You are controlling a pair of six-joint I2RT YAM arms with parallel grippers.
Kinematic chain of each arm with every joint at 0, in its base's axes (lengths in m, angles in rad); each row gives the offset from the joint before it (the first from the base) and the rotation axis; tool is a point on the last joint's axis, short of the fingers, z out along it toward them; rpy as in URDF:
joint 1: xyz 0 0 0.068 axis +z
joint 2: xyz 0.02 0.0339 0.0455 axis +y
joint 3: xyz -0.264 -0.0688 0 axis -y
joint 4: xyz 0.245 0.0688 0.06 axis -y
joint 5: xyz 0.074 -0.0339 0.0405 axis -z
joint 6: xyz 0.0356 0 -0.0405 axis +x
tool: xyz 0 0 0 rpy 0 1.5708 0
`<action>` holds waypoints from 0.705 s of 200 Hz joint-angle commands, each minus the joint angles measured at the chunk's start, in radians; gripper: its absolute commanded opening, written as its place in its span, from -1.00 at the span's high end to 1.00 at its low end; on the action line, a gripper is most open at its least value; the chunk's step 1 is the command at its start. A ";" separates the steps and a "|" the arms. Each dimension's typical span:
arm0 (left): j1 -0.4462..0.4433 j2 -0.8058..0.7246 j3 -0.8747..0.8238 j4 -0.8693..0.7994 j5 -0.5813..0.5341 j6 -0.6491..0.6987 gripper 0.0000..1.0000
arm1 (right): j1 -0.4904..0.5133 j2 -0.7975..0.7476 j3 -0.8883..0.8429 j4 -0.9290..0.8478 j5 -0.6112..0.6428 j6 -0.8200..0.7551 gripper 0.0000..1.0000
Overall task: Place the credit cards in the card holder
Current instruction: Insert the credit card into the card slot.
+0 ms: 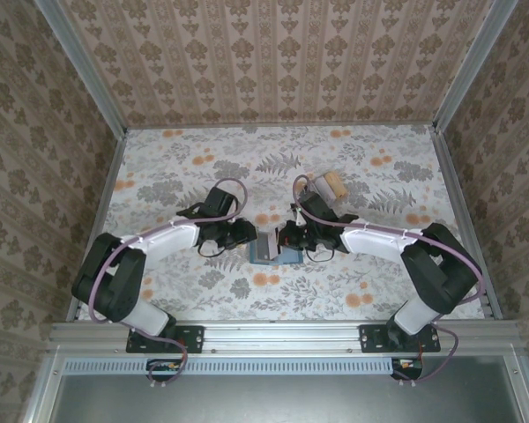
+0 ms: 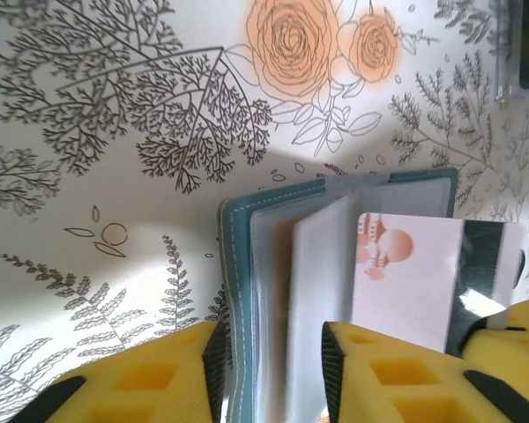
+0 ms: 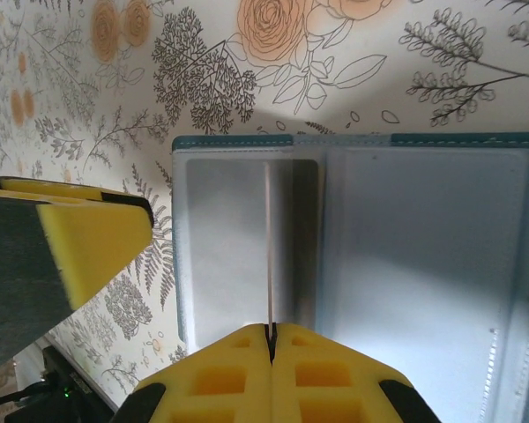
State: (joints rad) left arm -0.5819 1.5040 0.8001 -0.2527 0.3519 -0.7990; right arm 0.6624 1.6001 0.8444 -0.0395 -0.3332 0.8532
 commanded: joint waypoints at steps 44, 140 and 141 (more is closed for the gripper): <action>-0.006 -0.012 -0.006 0.014 -0.006 0.015 0.08 | 0.001 -0.023 -0.003 -0.014 0.022 -0.016 1.00; -0.018 0.115 0.011 0.028 0.022 0.015 0.57 | -0.010 -0.002 -0.060 0.060 0.000 0.008 1.00; -0.018 0.115 0.010 0.028 0.022 0.015 0.57 | -0.010 -0.001 -0.061 0.062 0.000 0.009 1.00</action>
State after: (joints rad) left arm -0.5949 1.5948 0.7887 -0.2276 0.3630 -0.8043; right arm 0.6582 1.5978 0.8028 -0.0074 -0.3294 0.8455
